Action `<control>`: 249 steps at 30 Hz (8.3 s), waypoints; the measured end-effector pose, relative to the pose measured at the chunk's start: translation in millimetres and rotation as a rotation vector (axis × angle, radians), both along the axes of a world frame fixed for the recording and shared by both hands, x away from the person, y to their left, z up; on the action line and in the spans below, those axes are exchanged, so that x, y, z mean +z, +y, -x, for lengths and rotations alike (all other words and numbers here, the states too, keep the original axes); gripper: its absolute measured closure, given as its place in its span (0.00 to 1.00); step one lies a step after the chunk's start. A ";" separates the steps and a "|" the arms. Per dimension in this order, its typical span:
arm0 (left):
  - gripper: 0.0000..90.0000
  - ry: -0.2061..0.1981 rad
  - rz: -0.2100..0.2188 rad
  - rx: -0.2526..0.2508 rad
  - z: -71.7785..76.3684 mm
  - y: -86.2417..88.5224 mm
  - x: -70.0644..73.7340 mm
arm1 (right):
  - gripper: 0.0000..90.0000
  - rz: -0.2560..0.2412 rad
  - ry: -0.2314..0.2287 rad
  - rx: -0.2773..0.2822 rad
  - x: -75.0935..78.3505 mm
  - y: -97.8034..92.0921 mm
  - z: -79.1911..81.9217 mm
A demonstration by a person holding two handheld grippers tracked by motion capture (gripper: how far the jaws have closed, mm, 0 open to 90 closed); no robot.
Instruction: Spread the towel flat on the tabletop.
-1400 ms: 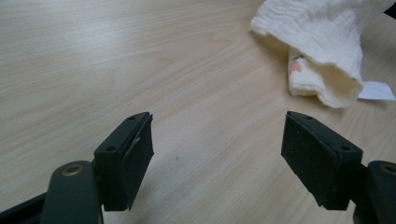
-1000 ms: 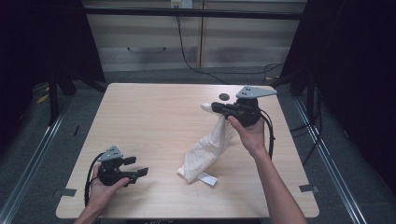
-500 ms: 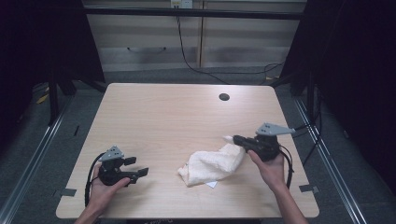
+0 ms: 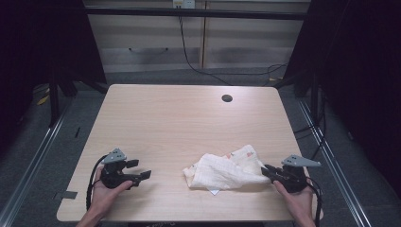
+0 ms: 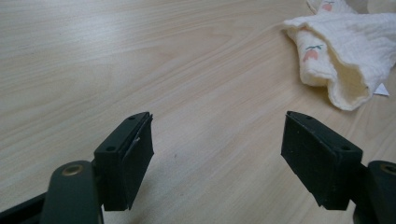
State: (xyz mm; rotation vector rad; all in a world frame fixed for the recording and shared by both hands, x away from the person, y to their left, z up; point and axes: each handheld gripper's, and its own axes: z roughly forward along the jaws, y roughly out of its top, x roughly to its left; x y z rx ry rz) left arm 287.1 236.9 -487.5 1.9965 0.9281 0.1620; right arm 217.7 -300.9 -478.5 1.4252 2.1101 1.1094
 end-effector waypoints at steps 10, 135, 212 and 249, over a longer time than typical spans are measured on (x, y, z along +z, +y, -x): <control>0.28 0.003 -0.002 -0.010 -0.1 -1.5 -0.4 | 0.62 0.020 0.027 -0.078 0.6 -13.1 12.0; 0.93 -0.022 0.083 -0.224 -78.6 -89.1 16.0 | 0.95 -0.133 -0.005 0.231 3.6 60.5 -40.3; 0.97 -0.351 0.256 -0.069 -135.2 -75.1 184.4 | 0.98 -0.244 -0.286 0.131 156.5 51.2 -167.8; 0.88 -0.085 0.082 -0.249 -1.8 -29.0 22.8 | 0.88 -0.209 0.022 0.294 1.5 48.0 -13.2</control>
